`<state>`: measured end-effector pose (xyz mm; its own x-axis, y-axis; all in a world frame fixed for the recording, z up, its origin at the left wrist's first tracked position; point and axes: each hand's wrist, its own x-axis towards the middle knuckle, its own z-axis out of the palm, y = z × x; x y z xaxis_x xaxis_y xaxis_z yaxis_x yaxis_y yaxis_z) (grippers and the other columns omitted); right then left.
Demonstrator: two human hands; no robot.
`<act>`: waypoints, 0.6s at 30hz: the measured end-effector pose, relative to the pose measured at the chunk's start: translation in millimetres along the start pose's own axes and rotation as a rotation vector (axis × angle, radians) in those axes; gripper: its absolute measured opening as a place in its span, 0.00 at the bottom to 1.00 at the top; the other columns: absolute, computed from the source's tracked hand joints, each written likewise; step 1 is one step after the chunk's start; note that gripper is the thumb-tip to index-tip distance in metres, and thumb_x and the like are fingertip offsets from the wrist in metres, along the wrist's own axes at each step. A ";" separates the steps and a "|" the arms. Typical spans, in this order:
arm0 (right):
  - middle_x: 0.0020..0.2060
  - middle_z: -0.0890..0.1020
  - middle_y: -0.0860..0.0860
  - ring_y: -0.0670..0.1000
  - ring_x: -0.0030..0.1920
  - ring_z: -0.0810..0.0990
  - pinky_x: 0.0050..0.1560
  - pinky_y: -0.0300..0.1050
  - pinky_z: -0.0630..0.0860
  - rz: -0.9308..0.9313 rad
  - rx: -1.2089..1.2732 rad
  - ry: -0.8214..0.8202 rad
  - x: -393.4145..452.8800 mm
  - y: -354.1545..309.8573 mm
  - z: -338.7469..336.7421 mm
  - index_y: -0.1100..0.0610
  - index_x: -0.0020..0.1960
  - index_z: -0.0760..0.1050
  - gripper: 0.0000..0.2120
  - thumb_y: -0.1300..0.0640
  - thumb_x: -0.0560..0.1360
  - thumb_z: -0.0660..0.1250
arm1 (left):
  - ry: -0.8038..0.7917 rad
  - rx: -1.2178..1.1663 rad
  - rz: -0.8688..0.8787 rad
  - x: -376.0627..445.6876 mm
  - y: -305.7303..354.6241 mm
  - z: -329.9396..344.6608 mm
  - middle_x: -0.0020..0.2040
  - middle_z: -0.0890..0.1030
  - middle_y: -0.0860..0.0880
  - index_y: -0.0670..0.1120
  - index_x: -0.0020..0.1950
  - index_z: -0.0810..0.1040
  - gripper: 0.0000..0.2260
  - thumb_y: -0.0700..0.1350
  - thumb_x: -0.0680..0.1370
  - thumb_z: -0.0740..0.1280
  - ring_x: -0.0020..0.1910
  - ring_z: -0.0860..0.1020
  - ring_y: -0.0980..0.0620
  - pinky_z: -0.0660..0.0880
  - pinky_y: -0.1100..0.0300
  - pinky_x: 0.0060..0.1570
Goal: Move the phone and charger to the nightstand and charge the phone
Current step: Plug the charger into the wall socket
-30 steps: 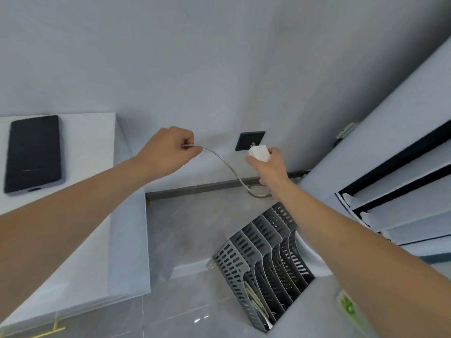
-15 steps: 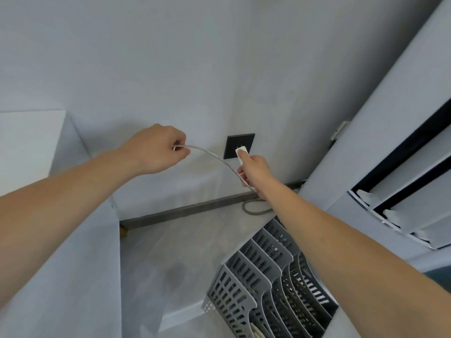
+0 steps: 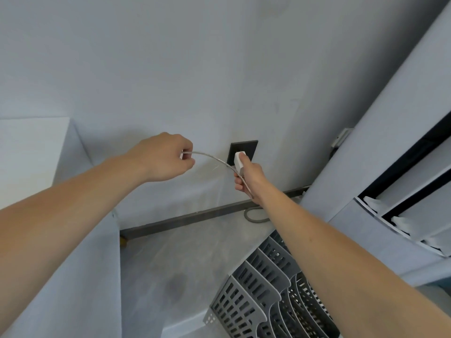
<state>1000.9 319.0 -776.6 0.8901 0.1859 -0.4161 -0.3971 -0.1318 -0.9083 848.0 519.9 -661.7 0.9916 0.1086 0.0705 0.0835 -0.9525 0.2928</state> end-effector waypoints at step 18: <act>0.35 0.75 0.54 0.45 0.20 0.62 0.23 0.38 0.58 0.087 0.051 -0.034 -0.1 -14.7 -10.5 0.64 0.64 0.71 0.25 0.42 0.83 0.62 | -0.024 -0.010 -0.025 -1.0 -0.2 -3.2 0.40 0.78 0.52 0.54 0.40 0.75 0.09 0.55 0.79 0.65 0.38 0.77 0.52 0.68 0.57 0.35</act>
<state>1009.1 310.7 -762.8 0.8439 0.2089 -0.4941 -0.4844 -0.0991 -0.8692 846.6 521.0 -658.8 0.9913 0.1254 0.0405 0.1073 -0.9466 0.3040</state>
